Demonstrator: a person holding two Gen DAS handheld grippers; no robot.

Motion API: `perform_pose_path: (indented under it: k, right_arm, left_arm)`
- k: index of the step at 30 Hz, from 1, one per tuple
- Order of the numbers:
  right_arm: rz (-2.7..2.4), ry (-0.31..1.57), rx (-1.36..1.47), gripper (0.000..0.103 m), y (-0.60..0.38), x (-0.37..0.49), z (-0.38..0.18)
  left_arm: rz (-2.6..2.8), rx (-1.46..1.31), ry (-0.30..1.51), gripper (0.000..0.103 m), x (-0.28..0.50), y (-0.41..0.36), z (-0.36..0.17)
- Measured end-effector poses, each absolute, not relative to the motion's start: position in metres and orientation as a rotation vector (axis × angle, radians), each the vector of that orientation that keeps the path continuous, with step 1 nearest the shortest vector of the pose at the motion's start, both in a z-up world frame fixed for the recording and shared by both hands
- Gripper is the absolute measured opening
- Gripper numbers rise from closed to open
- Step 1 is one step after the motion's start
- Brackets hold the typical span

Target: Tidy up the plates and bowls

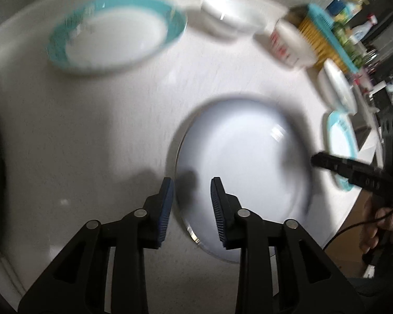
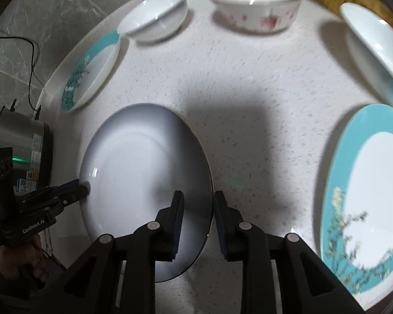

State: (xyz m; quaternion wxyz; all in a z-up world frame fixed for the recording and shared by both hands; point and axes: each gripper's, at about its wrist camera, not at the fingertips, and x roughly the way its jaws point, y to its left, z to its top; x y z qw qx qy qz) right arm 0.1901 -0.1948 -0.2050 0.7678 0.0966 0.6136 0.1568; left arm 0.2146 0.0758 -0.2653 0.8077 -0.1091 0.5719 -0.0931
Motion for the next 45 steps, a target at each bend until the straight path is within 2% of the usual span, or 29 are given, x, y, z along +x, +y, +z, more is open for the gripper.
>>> perform_pose_path:
  k: [1,3,5,6,9,13,16,19,24,29,32,35,36,39,42,45]
  right_arm:
    - [0.338,1.302,0.225,0.041,-0.197,0.186,-0.197]
    - [0.325,1.219,0.274,0.068,-0.209,0.175,-0.175]
    - [0.312,1.126,0.359,0.080,-0.232,0.159,-0.153]
    - [0.300,1.089,0.397,0.084,-0.246,0.151,-0.145]
    - [0.249,1.015,0.507,0.088,-0.304,0.126,-0.134]
    - [0.203,1.016,0.699,0.093,-0.381,0.111,-0.152]
    - [0.238,0.996,0.747,0.091,-0.431,0.108,-0.172]
    - [0.284,1.028,0.676,0.082,-0.463,0.112,-0.191]
    - [0.371,1.121,0.678,0.055,-0.507,0.129,-0.228]
    - [0.491,1.170,0.697,0.046,-0.517,0.145,-0.245]
    - [0.550,1.183,0.698,0.044,-0.515,0.153,-0.249]
    - [0.598,1.211,0.713,0.035,-0.512,0.157,-0.255]
    - [0.606,1.213,0.728,0.035,-0.512,0.159,-0.256]
    - [0.626,1.207,0.735,0.035,-0.514,0.160,-0.257]
    - [0.622,1.194,0.698,0.035,-0.510,0.162,-0.254]
    - [0.604,1.225,0.698,0.035,-0.507,0.168,-0.252]
  left_arm:
    - [-0.210,-0.237,1.193,0.057,0.215,0.075,-0.255]
    - [-0.273,-0.252,1.087,0.074,0.220,0.068,-0.228]
    - [-0.375,-0.274,0.997,0.076,0.225,0.051,-0.204]
    - [-0.419,-0.282,0.977,0.079,0.227,0.041,-0.196]
    - [-0.520,-0.264,1.038,0.080,0.238,-0.007,-0.189]
    - [-0.553,-0.222,1.179,0.080,0.258,-0.081,-0.206]
    - [-0.548,-0.193,1.198,0.079,0.265,-0.122,-0.215]
    - [-0.510,-0.138,1.208,0.079,0.271,-0.164,-0.230]
    - [-0.483,-0.125,1.271,0.078,0.284,-0.210,-0.265]
    - [-0.466,-0.135,1.324,0.076,0.290,-0.224,-0.284]
    - [-0.460,-0.150,1.345,0.076,0.292,-0.221,-0.297]
    - [-0.466,-0.133,1.333,0.076,0.291,-0.221,-0.301]
    - [-0.465,-0.134,1.332,0.075,0.290,-0.221,-0.304]
    - [-0.486,-0.121,1.322,0.065,0.289,-0.224,-0.304]
    - [-0.516,-0.114,1.329,0.043,0.289,-0.230,-0.302]
    - [-0.508,-0.119,1.330,0.040,0.290,-0.230,-0.303]
